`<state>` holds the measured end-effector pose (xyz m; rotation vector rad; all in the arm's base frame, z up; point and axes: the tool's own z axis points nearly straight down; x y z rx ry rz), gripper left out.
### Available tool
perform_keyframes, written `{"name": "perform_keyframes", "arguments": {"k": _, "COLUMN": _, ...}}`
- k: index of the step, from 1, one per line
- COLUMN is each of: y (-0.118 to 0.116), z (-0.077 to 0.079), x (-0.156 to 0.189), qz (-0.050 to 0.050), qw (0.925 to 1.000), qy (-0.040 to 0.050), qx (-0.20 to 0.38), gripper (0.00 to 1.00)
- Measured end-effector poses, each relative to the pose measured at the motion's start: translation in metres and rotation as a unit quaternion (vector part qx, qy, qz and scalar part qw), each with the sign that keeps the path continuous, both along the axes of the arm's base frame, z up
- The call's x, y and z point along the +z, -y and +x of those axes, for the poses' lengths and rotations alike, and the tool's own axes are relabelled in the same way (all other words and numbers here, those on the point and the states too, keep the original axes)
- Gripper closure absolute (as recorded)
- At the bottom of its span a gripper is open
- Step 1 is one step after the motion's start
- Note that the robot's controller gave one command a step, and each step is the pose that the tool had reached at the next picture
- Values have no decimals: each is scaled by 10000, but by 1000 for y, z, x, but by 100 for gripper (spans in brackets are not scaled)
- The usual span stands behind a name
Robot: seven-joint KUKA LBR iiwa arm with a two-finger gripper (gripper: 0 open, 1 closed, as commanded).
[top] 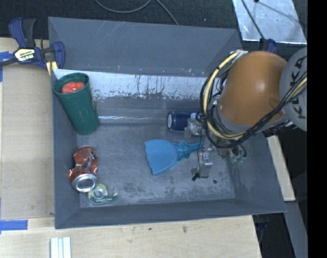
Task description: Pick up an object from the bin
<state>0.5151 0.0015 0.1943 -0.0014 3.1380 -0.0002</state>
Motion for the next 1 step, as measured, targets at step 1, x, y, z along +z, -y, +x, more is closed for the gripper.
{"name": "perform_keyframes", "arguments": {"k": 1, "y": 0, "z": 0, "x": 0, "qz": 0, "qw": 10000, "qy": 0, "qx": 0, "gripper": 100}}
